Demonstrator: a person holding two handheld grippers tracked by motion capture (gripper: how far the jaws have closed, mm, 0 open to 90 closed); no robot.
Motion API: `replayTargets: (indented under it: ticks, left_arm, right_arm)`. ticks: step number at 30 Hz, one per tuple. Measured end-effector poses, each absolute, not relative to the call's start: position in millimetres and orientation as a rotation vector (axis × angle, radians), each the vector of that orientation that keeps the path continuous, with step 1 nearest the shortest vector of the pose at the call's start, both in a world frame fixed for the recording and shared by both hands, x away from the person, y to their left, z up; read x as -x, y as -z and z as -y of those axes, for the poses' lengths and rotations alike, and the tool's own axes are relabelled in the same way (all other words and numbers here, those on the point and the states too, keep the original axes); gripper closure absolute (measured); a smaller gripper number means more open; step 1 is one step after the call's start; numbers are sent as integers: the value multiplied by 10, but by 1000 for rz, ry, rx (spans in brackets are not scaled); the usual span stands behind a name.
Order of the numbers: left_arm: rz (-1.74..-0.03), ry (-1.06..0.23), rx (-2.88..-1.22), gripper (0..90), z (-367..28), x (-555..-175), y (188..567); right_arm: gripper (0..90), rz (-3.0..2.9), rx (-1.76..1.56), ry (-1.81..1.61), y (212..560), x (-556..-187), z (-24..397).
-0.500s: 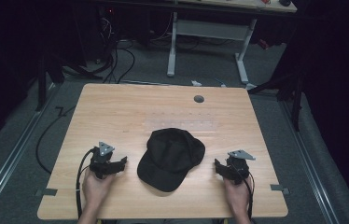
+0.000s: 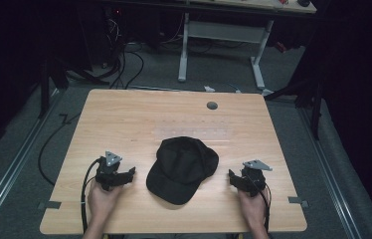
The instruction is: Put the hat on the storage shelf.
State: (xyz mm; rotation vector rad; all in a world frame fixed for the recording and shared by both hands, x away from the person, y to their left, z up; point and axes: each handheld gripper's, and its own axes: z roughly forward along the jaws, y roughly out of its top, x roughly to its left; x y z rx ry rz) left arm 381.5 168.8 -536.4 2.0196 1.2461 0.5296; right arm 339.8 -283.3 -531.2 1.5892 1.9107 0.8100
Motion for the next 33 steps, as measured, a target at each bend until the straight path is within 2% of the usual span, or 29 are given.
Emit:
replayTargets:
  ticks: [17,33]
  left_arm:
    - [-1247,-529,-2018,257,-1688,-3814,5364]
    - [-1247,-526,-2019,258,-1690,-3812,5363]
  right_arm:
    - [327,-1925,-1578,-810,5312,-3399,2835]
    - [412,-1932,-1604,-991,5114,-3290,2879]
